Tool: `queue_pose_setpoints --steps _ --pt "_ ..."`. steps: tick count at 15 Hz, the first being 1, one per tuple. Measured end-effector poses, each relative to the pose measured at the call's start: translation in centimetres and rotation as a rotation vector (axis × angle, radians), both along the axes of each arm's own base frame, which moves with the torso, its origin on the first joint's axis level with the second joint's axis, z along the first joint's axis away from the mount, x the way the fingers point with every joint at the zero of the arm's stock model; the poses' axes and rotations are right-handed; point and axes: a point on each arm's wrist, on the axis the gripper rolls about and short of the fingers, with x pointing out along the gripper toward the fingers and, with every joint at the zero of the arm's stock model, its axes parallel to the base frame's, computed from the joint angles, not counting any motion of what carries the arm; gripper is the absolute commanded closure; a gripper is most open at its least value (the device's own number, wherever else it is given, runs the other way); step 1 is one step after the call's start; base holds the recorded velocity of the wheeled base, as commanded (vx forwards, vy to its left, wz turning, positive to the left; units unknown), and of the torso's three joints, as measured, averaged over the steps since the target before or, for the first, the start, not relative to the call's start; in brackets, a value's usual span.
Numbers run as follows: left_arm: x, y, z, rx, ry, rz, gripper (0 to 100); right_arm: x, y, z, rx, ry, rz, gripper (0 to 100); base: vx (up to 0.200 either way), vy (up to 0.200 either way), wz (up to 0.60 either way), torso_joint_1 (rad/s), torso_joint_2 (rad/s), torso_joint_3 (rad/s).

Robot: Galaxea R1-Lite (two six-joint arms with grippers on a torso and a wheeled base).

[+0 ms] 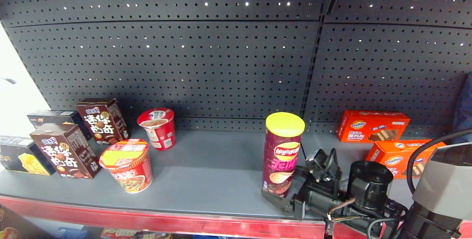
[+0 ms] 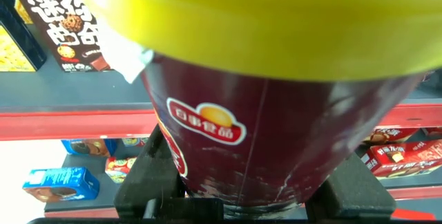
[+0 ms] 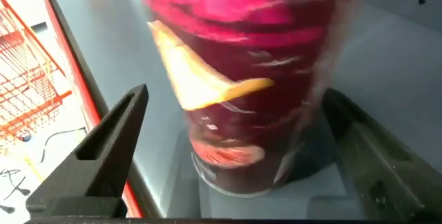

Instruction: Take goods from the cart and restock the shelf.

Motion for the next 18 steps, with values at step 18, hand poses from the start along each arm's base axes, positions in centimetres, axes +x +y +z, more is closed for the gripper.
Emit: queue_pose_setpoints --steps 18 --pt "-0.7 0.0 -0.7 0.001 -0.027 0.007 100 -8.5 -7.4 5.5 0.003 -0.149 -0.228 0 0.000 0.000 0.00 0.000 0.00 0.000"
